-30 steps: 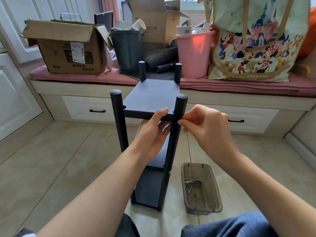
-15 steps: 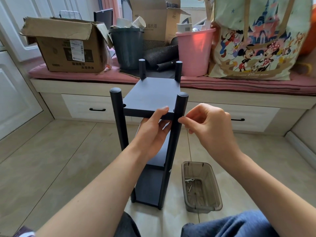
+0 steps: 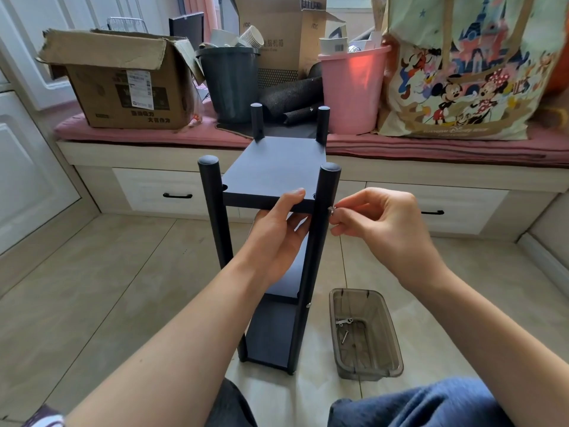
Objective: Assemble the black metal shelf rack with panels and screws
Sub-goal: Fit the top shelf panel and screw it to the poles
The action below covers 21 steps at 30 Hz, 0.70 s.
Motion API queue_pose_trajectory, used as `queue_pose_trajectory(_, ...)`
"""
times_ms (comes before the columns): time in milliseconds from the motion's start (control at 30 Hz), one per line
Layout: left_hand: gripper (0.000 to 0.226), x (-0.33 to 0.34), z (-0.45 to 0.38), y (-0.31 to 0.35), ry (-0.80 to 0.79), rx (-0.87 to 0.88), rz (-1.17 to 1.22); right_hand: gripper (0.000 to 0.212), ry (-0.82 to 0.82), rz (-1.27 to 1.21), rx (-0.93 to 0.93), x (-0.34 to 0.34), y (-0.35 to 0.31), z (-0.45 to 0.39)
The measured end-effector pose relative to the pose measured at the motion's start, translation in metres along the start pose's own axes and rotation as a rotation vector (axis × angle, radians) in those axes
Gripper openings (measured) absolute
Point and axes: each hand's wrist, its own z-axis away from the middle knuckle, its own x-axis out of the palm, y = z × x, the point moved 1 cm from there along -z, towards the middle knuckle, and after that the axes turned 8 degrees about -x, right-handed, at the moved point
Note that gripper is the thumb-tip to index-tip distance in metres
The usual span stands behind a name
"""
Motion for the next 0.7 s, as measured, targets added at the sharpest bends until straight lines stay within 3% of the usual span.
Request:
queue_pose_trajectory(167, 0.018, 0.0023, 0.0021, 0.0009, 0.002, -0.004, -0.017, 0.003, -0.024, -0.106, 0.076, -0.0009, 0.0013, -0.0001)
queue_pose_trajectory(267, 0.011, 0.0027, 0.0033, 0.0014, 0.013, -0.008, -0.032, 0.005, -0.056, -0.189, 0.141, -0.0018, 0.0015, 0.0004)
queue_pose_trajectory(700, 0.010, 0.0088, 0.0070, -0.0031, 0.112, 0.000, -0.047, 0.006, -0.009, -0.079, 0.089, 0.0020, 0.0052, -0.0007)
